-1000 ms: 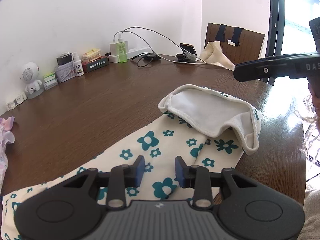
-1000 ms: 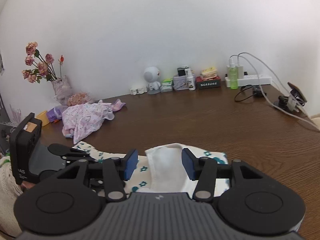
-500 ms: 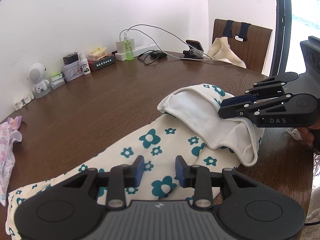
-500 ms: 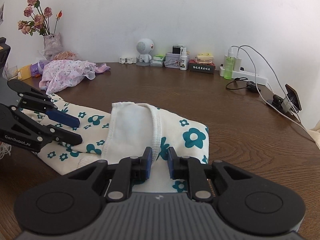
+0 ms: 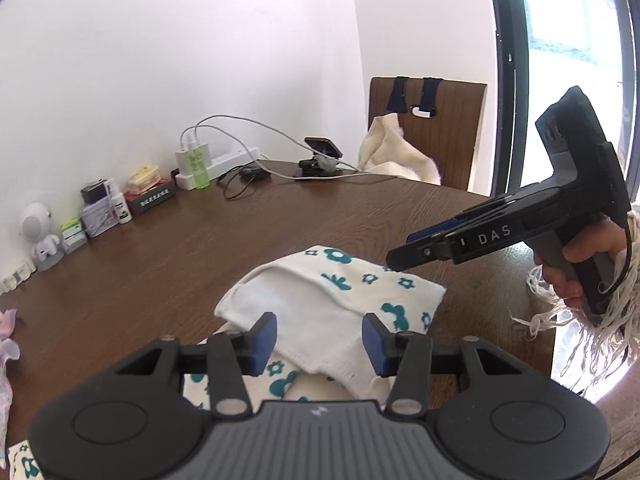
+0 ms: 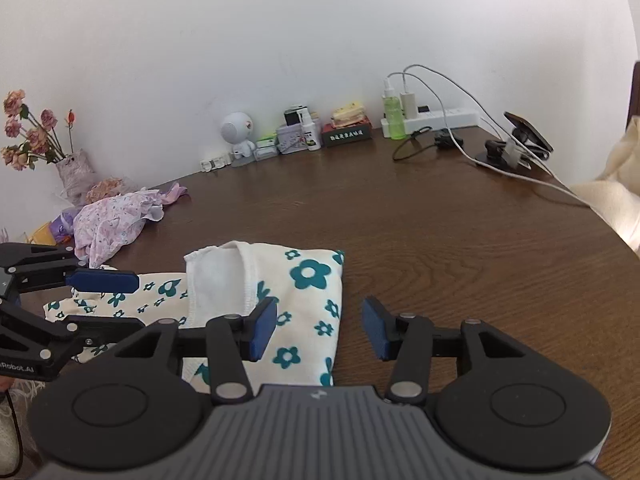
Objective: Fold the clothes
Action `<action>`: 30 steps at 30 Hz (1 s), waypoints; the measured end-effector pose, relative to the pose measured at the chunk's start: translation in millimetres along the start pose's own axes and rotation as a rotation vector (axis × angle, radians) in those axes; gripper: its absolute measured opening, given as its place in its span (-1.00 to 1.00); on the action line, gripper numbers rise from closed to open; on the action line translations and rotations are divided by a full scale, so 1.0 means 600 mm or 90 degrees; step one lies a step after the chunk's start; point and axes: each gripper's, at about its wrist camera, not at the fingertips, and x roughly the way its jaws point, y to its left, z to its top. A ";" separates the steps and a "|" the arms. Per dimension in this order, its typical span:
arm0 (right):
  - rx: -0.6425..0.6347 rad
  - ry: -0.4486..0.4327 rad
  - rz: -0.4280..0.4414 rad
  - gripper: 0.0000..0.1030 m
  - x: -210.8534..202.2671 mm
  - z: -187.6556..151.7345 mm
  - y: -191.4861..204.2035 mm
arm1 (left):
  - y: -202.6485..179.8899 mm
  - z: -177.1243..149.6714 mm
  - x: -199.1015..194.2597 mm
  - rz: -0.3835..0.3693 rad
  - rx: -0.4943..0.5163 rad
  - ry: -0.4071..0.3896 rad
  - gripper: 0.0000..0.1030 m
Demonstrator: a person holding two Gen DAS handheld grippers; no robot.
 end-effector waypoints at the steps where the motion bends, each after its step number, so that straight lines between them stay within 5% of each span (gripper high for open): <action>1: 0.021 0.005 0.005 0.01 -0.002 -0.003 -0.010 | -0.006 0.003 0.006 -0.004 0.006 0.001 -0.11; 18: 0.156 0.070 0.135 0.40 0.037 -0.006 -0.075 | -0.001 -0.010 0.096 -0.024 0.069 0.090 -0.12; 30: 0.261 0.119 0.206 -0.25 0.068 -0.019 -0.096 | 0.058 -0.047 0.091 -0.095 0.032 0.050 -0.15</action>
